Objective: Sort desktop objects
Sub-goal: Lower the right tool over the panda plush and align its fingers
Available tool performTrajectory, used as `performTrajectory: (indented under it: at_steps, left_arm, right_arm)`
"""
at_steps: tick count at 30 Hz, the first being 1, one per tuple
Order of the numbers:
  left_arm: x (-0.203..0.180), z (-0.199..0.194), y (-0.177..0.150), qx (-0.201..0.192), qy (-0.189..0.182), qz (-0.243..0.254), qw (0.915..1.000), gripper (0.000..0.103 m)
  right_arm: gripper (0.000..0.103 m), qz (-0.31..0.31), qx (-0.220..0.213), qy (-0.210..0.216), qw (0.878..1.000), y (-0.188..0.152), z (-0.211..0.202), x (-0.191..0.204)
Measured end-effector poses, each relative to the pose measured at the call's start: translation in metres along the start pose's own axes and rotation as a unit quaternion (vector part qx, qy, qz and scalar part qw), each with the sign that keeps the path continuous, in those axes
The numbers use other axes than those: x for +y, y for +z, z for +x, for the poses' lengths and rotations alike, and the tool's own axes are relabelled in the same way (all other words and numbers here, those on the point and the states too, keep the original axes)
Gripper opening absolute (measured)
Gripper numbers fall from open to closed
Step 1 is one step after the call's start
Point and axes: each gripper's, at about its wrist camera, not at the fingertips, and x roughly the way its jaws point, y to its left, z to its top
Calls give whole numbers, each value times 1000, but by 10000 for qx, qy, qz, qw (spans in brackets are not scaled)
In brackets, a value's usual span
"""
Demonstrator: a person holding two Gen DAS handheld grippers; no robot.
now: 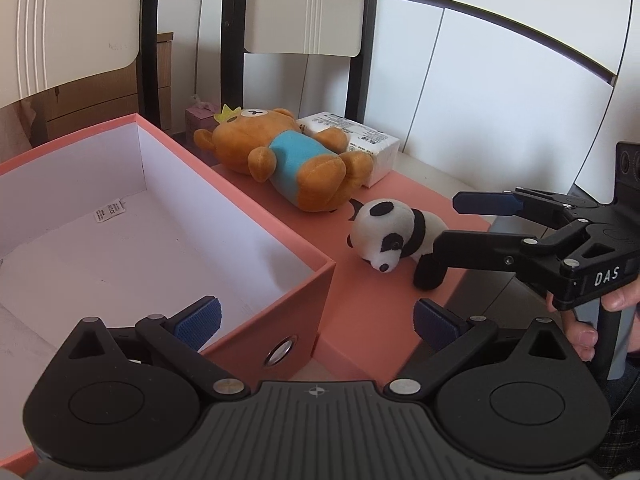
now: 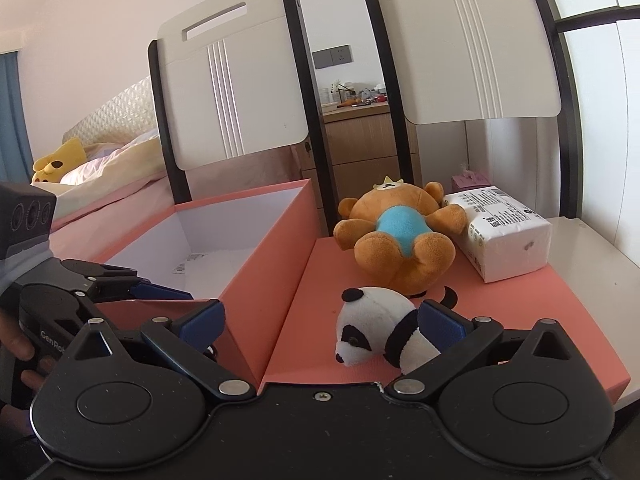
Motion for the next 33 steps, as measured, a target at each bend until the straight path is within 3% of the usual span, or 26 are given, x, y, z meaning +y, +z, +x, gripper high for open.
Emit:
performTrajectory:
  at_steps: [5,10,16,20,24,28,33]
  left_arm:
    - [-8,-5,-6,96,-153,241,9995,103]
    - [-12,-10,-12,18,-259,172,9995,103]
    - [-11,-20,-15,-301,69,-181,9994,103]
    - [-14,-39,-16,-745,295,-374,9961,103]
    - [-23,-61,-20,-1179,518,-438,9907,103]
    - [-30,-83,-30,-1544,805,-581,9830,103]
    - [-39,-112,-48,-2148,1354,-863,9634,103]
  right_arm:
    - [102,75,64,7,10000,-1,-1,-5]
    - [102,41,34,13,10000,-1,-3,-5]
    - [102,-43,-10,-47,10000,-1,-4,-4]
    - [102,-132,-165,-97,9997,2,-10,-2]
    - [102,-138,-353,-53,9993,9,-18,-2]
    - [102,58,-997,31,9950,16,-42,-4]
    - [102,-76,-1359,-180,9905,16,-62,-1]
